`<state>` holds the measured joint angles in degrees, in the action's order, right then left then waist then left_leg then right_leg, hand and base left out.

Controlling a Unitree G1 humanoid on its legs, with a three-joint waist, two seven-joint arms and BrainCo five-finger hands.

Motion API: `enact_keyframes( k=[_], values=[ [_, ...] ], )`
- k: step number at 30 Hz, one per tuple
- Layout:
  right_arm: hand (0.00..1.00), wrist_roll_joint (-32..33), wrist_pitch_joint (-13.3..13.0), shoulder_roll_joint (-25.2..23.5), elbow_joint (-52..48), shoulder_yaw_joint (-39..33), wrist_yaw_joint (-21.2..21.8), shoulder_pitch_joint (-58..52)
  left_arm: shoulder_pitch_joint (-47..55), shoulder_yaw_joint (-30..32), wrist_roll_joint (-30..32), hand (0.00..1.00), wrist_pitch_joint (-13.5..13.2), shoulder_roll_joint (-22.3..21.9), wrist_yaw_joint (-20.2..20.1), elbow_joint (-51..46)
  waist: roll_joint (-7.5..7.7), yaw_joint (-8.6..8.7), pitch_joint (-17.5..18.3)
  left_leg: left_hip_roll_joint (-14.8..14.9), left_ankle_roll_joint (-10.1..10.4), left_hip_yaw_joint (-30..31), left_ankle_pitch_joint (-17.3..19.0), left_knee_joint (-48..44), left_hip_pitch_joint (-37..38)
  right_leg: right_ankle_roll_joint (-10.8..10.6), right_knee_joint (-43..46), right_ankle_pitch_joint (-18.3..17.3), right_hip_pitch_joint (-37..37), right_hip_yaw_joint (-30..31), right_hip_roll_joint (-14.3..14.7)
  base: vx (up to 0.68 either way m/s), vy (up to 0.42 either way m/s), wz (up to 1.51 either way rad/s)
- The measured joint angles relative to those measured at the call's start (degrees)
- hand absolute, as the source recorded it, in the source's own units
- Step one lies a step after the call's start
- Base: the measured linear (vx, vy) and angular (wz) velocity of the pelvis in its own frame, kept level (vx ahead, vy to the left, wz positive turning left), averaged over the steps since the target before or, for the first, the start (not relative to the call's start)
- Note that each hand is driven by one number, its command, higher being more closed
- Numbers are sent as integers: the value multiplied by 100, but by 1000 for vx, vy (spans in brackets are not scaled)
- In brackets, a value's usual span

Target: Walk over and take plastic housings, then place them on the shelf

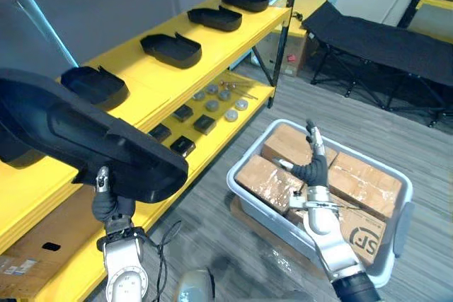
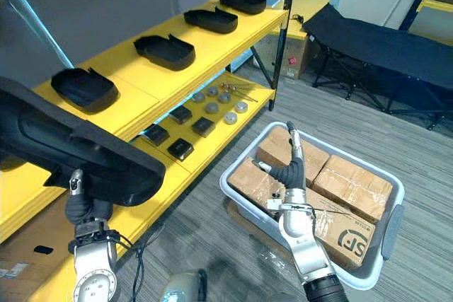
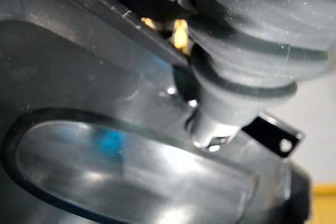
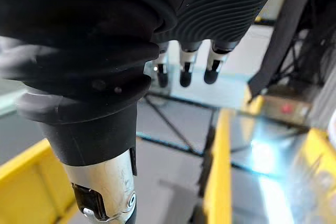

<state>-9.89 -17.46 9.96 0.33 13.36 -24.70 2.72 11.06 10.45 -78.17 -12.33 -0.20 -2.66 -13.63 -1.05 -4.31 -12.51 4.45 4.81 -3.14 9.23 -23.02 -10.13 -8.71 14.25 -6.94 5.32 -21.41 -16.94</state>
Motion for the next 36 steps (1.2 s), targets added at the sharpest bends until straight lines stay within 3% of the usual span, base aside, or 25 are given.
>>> enact_keyframes(
  k=[2,6,10,11,14,16,17,20,21,25,30,36],
  values=[
    [0,-4,-22,-28,2,122,56,38,-20,5,11,100,-146,-25,21,-80,-9,-56,-14,-64,-22,49,-39,168,-11,22,-116,32,1,-8,4,-14,53,15],
    [0,-4,-23,-32,18,121,89,115,-20,2,49,100,-165,-33,34,-153,-32,-112,-28,-111,10,121,-132,319,0,36,-183,21,46,-100,34,-4,-8,15],
    [0,-44,-18,-49,16,147,77,105,-23,-2,229,100,136,-32,131,-340,37,-109,-72,-202,-46,215,-61,278,13,41,-54,36,160,-169,-44,23,28,20],
    [0,-42,-18,-49,17,152,56,-6,-43,-13,378,100,308,-19,136,-357,48,-90,-79,-232,-119,324,3,230,80,161,366,96,95,56,-82,24,87,33],
    [0,-61,-36,-67,13,241,56,-33,32,-5,486,100,444,-8,145,-395,75,-121,-84,-195,-154,468,18,290,311,553,997,416,-130,645,20,69,110,27],
    [0,-154,-185,-188,15,269,56,-37,-8,-15,490,100,470,37,169,-426,65,-106,-93,-136,-231,701,43,332,269,532,955,-65,-230,1030,294,41,-12,34],
    [0,-216,-306,-194,14,290,68,-27,-44,-28,490,100,485,98,216,-425,92,-107,-78,-98,-238,796,35,355,211,517,602,-352,-260,1217,577,28,-55,39],
    [0,-258,-504,-184,14,291,78,-22,-112,-53,501,100,510,208,251,-199,118,-87,-86,-173,-204,944,29,424,204,525,-197,-412,-383,1554,1074,19,-91,37],
    [0,-268,-554,-134,15,267,76,-36,-187,-69,508,100,526,237,248,-52,159,32,-86,-284,-134,1095,10,425,195,397,-215,-193,-356,1811,1188,14,-142,58],
    [0,-238,-664,64,5,19,110,-36,-198,-303,463,100,521,199,246,173,-48,127,-88,-199,122,1263,-210,712,192,483,-198,-193,-375,1545,1295,75,-156,32],
    [0,-228,-667,336,-268,-395,136,-37,-263,-507,423,100,509,202,206,187,-44,194,-87,-119,190,1251,-541,1100,231,521,-274,-174,-335,1402,1372,80,-101,22],
    [0,30,-1024,356,-443,-321,366,-45,-261,-683,372,100,353,200,174,185,-43,178,-84,-266,165,1418,-715,1351,365,630,-134,-304,-279,1259,1253,43,-14,25]
  ],
)
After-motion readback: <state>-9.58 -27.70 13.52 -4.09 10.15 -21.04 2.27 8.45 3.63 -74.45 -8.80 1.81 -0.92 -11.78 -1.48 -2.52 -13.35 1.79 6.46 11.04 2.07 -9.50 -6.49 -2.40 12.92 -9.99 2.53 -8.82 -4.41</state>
